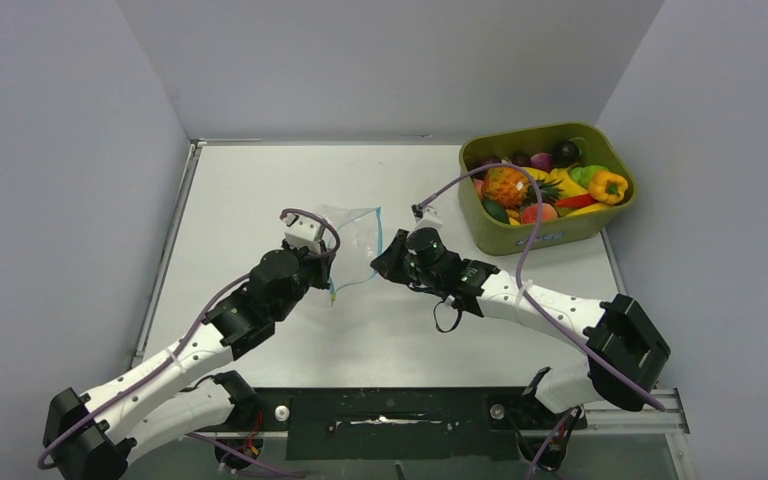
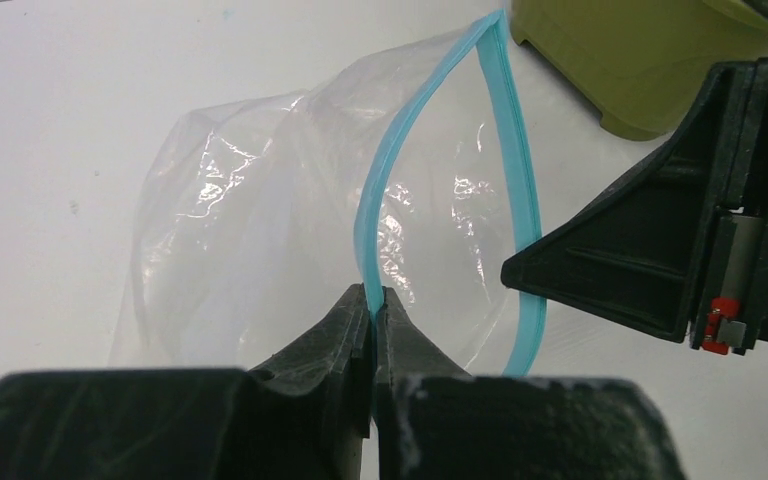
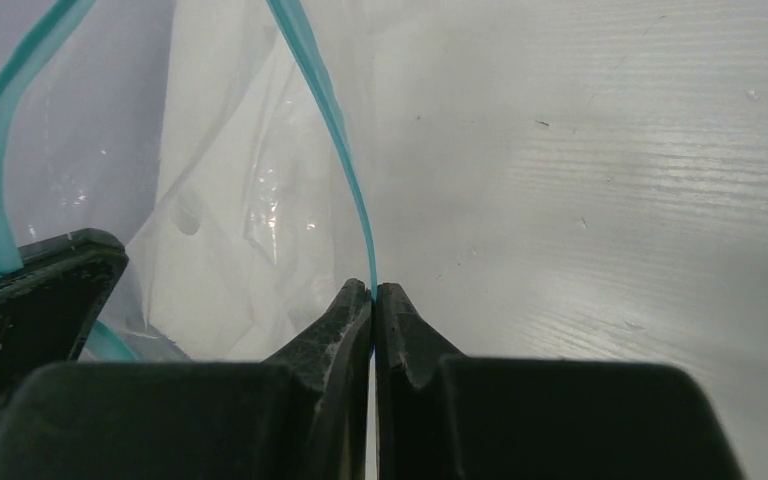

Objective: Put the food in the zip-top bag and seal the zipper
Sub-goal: Open the zipper of the food storage bag.

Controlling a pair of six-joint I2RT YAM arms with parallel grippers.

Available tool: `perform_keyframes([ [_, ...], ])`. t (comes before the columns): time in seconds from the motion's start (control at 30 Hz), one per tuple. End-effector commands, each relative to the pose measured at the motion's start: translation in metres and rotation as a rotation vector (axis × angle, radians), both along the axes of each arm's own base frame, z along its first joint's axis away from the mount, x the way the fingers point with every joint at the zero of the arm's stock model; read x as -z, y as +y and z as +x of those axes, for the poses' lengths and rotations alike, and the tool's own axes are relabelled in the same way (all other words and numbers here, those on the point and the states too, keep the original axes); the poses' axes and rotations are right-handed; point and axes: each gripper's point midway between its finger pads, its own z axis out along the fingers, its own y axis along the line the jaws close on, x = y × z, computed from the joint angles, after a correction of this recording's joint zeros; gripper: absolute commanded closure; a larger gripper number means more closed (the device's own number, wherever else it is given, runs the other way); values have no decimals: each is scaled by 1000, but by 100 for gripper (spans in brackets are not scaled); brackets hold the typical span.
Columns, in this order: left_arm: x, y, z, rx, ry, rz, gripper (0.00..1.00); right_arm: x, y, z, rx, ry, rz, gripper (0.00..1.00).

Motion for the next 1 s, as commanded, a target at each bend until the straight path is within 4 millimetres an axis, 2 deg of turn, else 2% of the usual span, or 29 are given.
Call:
perform_keyframes([
  [0.0, -37, 2, 0, 3, -89, -55, 100, -6, 2, 4, 17, -26, 11, 100],
  [0.13, -41, -2, -5, 44, -105, -62, 100, -12, 5, 3, 0, -34, 27, 100],
  [0.3, -26, 2, -12, 51, -81, -53, 100, -45, 15, 4, -114, -135, 38, 71],
  [0.53, -16, 4, -24, 83, -30, -50, 100, -78, 2, 6, -204, -295, -61, 36],
  [0.63, -14, 4, -29, 100, -20, -54, 100, -92, -13, 16, -182, -349, -128, 26],
  [0.83, -11, 8, -35, 106, -3, -41, 100, -112, -62, 47, -85, -414, -310, 7],
  [0.97, -9, 10, -38, 112, 8, -31, 100, -123, -105, 69, -3, -459, -451, 5],
])
